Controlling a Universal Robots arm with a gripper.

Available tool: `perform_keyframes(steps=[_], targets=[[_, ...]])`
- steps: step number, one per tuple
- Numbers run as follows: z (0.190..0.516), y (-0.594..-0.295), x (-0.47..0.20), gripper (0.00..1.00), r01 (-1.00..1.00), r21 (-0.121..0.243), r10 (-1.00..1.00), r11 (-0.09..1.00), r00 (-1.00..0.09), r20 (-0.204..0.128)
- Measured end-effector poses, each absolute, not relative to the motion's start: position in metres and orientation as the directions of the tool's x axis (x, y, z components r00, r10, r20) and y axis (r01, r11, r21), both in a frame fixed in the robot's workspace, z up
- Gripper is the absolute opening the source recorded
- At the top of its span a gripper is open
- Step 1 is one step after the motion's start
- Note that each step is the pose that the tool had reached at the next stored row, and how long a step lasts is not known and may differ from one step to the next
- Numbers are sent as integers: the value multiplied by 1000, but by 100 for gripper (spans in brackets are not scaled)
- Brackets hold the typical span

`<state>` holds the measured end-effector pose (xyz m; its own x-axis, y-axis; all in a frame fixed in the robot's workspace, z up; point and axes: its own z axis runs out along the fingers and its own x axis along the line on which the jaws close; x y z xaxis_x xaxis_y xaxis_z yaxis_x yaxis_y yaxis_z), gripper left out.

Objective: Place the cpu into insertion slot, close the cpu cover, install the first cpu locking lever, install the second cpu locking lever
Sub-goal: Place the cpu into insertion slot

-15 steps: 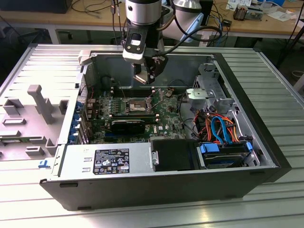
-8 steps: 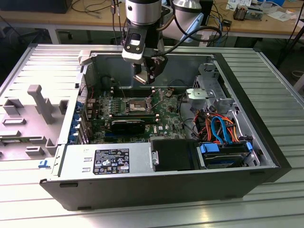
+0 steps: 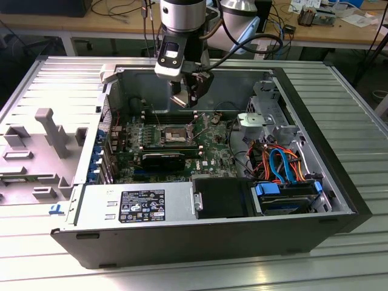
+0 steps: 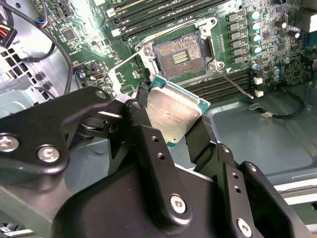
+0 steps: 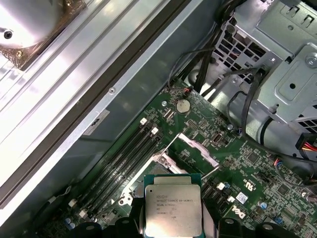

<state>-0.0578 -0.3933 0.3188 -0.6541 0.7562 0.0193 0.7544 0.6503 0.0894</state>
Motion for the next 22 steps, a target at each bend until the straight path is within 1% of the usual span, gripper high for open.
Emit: perform_keyframes(steps=[22], targets=[[319,-393,-58,55,789,89,791,607,-611,19]])
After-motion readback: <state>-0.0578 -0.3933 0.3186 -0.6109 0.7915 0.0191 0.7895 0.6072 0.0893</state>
